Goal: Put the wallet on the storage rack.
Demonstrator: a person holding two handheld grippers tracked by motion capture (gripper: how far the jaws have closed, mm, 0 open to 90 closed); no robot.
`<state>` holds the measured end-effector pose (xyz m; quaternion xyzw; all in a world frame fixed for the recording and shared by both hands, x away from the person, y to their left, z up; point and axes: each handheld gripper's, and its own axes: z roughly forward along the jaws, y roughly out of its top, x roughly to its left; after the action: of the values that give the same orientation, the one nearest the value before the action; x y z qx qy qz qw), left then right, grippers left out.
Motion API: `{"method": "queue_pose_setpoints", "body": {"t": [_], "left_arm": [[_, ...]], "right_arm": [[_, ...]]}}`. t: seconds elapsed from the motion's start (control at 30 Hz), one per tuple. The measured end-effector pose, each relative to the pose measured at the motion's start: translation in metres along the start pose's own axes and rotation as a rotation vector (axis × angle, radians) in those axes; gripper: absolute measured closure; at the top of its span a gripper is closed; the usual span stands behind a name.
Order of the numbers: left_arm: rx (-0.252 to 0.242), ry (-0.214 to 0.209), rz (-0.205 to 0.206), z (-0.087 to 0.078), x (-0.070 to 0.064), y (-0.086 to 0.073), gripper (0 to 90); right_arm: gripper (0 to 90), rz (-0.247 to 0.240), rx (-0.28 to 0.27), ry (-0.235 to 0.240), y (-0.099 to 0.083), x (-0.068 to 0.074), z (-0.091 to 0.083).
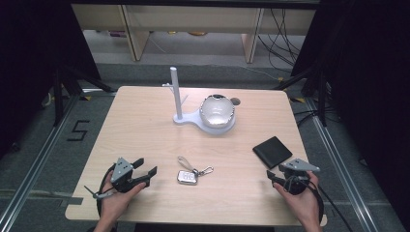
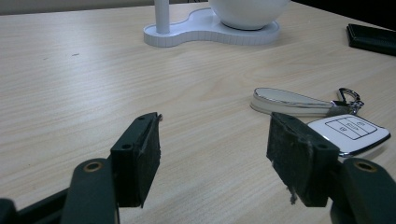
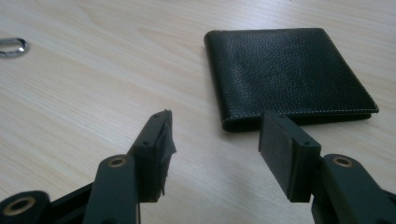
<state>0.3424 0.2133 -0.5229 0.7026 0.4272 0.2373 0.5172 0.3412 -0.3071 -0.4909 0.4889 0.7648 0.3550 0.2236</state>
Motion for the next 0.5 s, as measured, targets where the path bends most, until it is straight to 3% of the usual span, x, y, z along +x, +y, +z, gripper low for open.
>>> {"method": "queue_pose_setpoints", "body": {"t": [0.03,0.13,0.17,0.3,0.5], "left_arm": [[0.009,0.004,0.008,0.0,0.0,0.0,34.5],[0.009,0.005,0.001,0.0,0.001,0.0,34.7],[0.018,0.009,-0.002,-0.001,0.001,0.0,35.4],[0.01,0.003,0.004,-0.002,0.0,0.0,36.0],[0.014,0.001,0.02,-0.002,-0.002,0.0,36.2]], "right_arm": [[45.8,-0.028,0.005,-0.011,0.001,-0.001,0.001],[45.8,-0.035,0.027,-0.026,0.005,0.0,0.001],[46.1,-0.067,0.05,-0.054,0.009,-0.002,0.003],[47.6,-0.091,0.109,-0.069,0.016,-0.005,0.007],[50.5,-0.082,0.188,-0.076,0.027,-0.004,0.013]]}}
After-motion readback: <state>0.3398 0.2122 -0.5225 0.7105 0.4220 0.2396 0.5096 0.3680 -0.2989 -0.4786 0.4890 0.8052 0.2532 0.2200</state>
